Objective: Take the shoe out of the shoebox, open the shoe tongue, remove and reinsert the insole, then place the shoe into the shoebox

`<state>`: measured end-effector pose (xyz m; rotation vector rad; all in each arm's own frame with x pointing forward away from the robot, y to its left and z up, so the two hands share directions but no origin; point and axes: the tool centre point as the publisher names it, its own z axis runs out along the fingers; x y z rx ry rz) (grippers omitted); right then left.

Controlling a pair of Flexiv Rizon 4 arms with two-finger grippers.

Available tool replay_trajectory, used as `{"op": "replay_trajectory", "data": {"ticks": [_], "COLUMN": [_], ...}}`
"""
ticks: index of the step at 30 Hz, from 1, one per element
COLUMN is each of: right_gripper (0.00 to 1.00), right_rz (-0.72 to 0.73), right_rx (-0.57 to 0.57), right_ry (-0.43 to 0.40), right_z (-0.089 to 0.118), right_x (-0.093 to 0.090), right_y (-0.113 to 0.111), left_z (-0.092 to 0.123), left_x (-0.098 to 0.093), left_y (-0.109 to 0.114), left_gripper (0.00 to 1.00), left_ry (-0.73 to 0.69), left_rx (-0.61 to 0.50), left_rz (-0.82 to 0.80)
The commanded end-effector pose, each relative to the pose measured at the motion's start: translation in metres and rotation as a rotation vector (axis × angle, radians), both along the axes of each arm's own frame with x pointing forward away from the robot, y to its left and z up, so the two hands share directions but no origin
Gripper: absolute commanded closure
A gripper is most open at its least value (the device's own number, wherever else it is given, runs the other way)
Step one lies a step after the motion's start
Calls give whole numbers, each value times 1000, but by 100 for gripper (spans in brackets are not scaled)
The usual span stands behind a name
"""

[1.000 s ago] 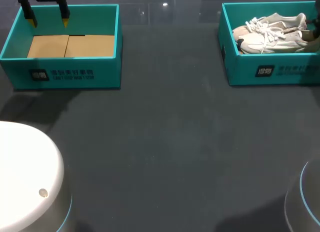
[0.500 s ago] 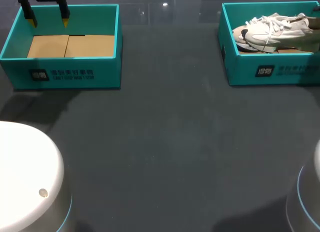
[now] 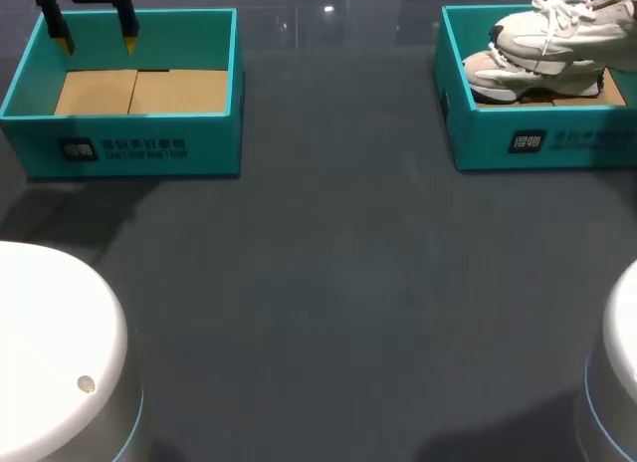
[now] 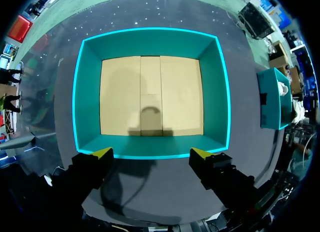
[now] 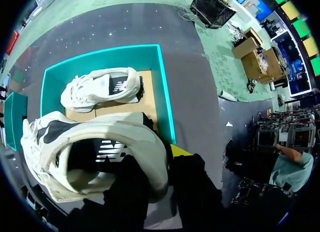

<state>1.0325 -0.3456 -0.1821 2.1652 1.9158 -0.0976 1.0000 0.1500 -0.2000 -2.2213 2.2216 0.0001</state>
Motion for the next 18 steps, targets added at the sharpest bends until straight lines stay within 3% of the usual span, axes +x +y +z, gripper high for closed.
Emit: {"op": "replay_trajectory", "data": {"ticks": [1, 10, 18], "right_gripper": [100, 100, 100], "right_rz": [-6, -16, -17], "right_rx": [-26, -53, -52], "right_ry": [-6, -17, -37], "right_z": [39, 79, 94], "right_x": [-20, -63, -113], "right_y": [12, 45, 93], "left_z": [0, 0, 0], "left_x": [0, 0, 0], "left_y": [0, 0, 0], "left_gripper": [0, 0, 0], "left_ry": [0, 0, 0], "left_rx": [0, 0, 0], "left_rz": [0, 0, 0]}}
